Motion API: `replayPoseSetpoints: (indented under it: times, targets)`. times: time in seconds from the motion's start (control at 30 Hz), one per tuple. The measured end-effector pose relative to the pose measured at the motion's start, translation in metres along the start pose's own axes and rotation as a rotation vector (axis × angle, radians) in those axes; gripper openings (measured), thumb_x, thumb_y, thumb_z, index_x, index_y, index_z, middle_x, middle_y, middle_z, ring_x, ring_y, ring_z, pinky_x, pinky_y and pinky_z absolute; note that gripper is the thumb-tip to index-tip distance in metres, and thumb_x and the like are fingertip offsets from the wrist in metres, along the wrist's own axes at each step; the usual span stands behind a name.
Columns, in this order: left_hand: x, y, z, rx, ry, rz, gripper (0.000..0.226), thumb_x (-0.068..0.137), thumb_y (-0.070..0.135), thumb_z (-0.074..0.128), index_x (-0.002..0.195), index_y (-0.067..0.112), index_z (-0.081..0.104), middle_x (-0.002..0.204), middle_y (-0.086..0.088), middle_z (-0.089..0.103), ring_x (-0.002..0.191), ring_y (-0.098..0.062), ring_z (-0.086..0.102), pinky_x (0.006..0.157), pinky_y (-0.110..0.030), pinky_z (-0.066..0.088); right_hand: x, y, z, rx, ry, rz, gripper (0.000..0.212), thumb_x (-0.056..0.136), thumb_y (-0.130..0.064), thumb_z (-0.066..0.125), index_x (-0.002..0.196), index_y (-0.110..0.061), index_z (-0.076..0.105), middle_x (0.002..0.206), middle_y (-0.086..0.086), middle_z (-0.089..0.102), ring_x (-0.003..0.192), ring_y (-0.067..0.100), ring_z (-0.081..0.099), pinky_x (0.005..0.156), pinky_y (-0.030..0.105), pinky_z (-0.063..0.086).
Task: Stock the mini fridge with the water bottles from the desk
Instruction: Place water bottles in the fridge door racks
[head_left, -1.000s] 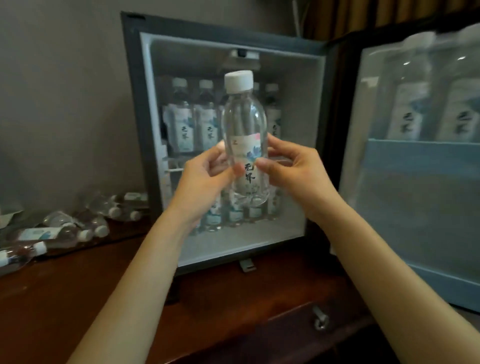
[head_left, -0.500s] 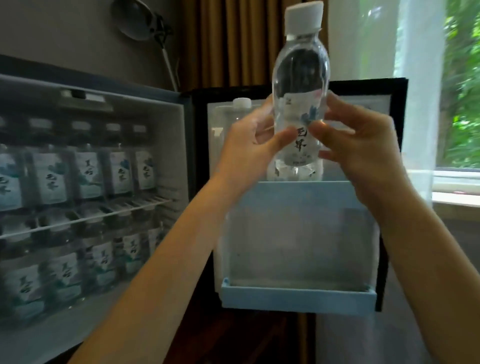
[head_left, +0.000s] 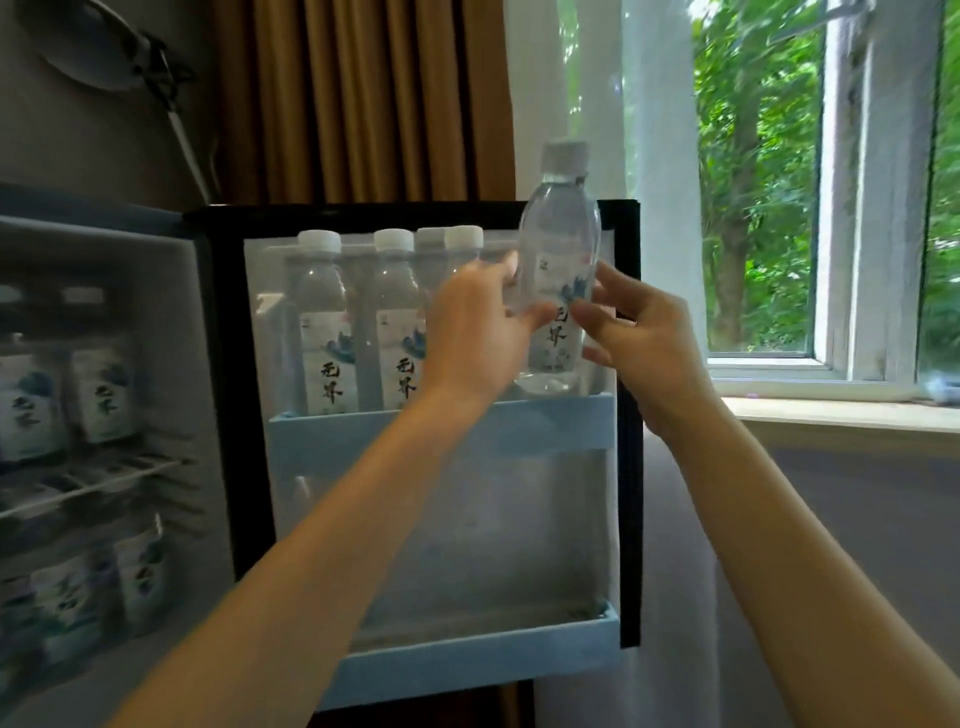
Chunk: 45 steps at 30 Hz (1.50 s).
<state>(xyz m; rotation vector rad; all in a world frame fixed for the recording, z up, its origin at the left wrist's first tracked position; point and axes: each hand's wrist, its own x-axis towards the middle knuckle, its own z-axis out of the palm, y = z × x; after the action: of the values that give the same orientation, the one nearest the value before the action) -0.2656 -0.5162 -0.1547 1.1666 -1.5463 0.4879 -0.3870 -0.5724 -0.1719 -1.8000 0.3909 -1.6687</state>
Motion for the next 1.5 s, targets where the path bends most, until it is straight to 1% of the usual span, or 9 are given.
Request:
replayPoseSetpoints:
  times: [0.17, 0.37, 0.5, 0.63, 0.77, 0.87, 0.97, 1.1, 1.5]
  targets:
    - [-0.004, -0.008, 0.003, 0.239, 0.022, 0.009, 0.061, 0.080, 0.031, 0.070, 0.132, 0.007, 0.050, 0.102, -0.009, 0.061, 0.092, -0.021, 0.059, 0.073, -0.019, 0.036, -0.001, 0.021, 0.006, -0.046, 0.005, -0.003, 0.042, 0.085, -0.009, 0.064, 0.123, -0.026, 0.056, 0.069, -0.017, 0.062, 0.067, -0.004, 0.061, 0.062, 0.014, 0.047]
    - [-0.014, -0.010, 0.011, 0.317, 0.019, 0.051, 0.060, 0.082, 0.019, 0.069, 0.135, 0.003, 0.046, 0.124, -0.012, 0.059, 0.111, -0.028, 0.056, 0.091, -0.035, 0.045, -0.003, 0.031, 0.008, -0.247, 0.003, 0.002, 0.055, 0.083, -0.026, 0.067, 0.134, -0.017, 0.049, 0.090, 0.002, 0.073, 0.086, 0.012, 0.066, 0.088, 0.041, 0.053]
    - [-0.018, -0.011, 0.014, 0.311, 0.002, 0.068, 0.051, 0.084, 0.011, 0.066, 0.131, 0.001, 0.050, 0.134, -0.013, 0.053, 0.119, -0.029, 0.054, 0.099, -0.038, 0.044, -0.001, 0.027, 0.010, -0.349, 0.003, -0.006, 0.052, 0.087, -0.024, 0.063, 0.136, -0.016, 0.048, 0.092, -0.002, 0.070, 0.088, 0.010, 0.063, 0.082, 0.024, 0.048]
    - [-0.030, -0.010, 0.013, 0.299, 0.014, 0.095, 0.044, 0.084, 0.004, 0.065, 0.126, 0.001, 0.055, 0.130, -0.013, 0.057, 0.118, -0.027, 0.056, 0.097, -0.038, 0.045, -0.008, 0.025, 0.010, -0.450, 0.041, -0.007, 0.044, 0.093, -0.018, 0.054, 0.136, -0.018, 0.046, 0.067, -0.008, 0.057, 0.066, 0.004, 0.050, 0.061, 0.012, 0.038]
    - [-0.041, -0.014, 0.009, 0.339, 0.049, 0.138, 0.041, 0.071, -0.004, 0.074, 0.110, -0.006, 0.064, 0.110, -0.021, 0.067, 0.101, -0.033, 0.065, 0.088, -0.031, 0.045, -0.021, 0.019, 0.012, -0.519, 0.173, -0.076, 0.033, 0.095, -0.012, 0.047, 0.126, -0.013, 0.058, 0.106, 0.005, 0.070, 0.083, 0.009, 0.055, 0.063, 0.002, 0.037]
    - [-0.046, -0.015, -0.004, 0.361, 0.081, 0.119, 0.038, 0.072, -0.004, 0.073, 0.109, -0.004, 0.066, 0.110, -0.018, 0.068, 0.099, -0.030, 0.067, 0.087, -0.023, 0.041, -0.030, 0.010, 0.021, -0.528, 0.321, -0.207, 0.026, 0.092, -0.007, 0.049, 0.111, -0.006, 0.067, 0.097, 0.009, 0.071, 0.077, 0.012, 0.056, 0.060, -0.006, 0.033]
    - [-0.052, -0.017, -0.022, 0.366, 0.119, 0.110, 0.035, 0.075, -0.004, 0.070, 0.110, -0.002, 0.066, 0.110, -0.016, 0.068, 0.096, -0.028, 0.068, 0.087, -0.023, 0.042, -0.035, 0.006, 0.034, -0.480, 0.371, -0.308, 0.022, 0.089, -0.004, 0.050, 0.100, -0.005, 0.069, 0.087, 0.007, 0.070, 0.073, 0.013, 0.056, 0.063, 0.005, 0.037]
    - [-0.064, -0.029, -0.054, 0.422, 0.145, 0.034, 0.034, 0.080, -0.002, 0.067, 0.113, 0.002, 0.065, 0.114, -0.013, 0.066, 0.103, -0.024, 0.064, 0.088, -0.020, 0.041, -0.045, 0.006, 0.067, -0.401, 0.295, -0.374, 0.022, 0.086, -0.003, 0.049, 0.096, -0.004, 0.069, 0.086, 0.007, 0.071, 0.079, 0.022, 0.063, 0.069, 0.030, 0.050]
    - [-0.176, -0.088, -0.222, 0.778, 0.232, -0.370, 0.019, 0.085, 0.007, 0.063, 0.101, 0.011, 0.071, 0.099, -0.004, 0.067, 0.087, -0.021, 0.063, 0.076, -0.031, 0.052, -0.129, -0.012, 0.235, -0.123, -0.255, -0.269, 0.022, 0.088, -0.005, 0.052, 0.101, -0.007, 0.069, 0.094, 0.007, 0.071, 0.089, 0.023, 0.064, 0.075, 0.029, 0.048]
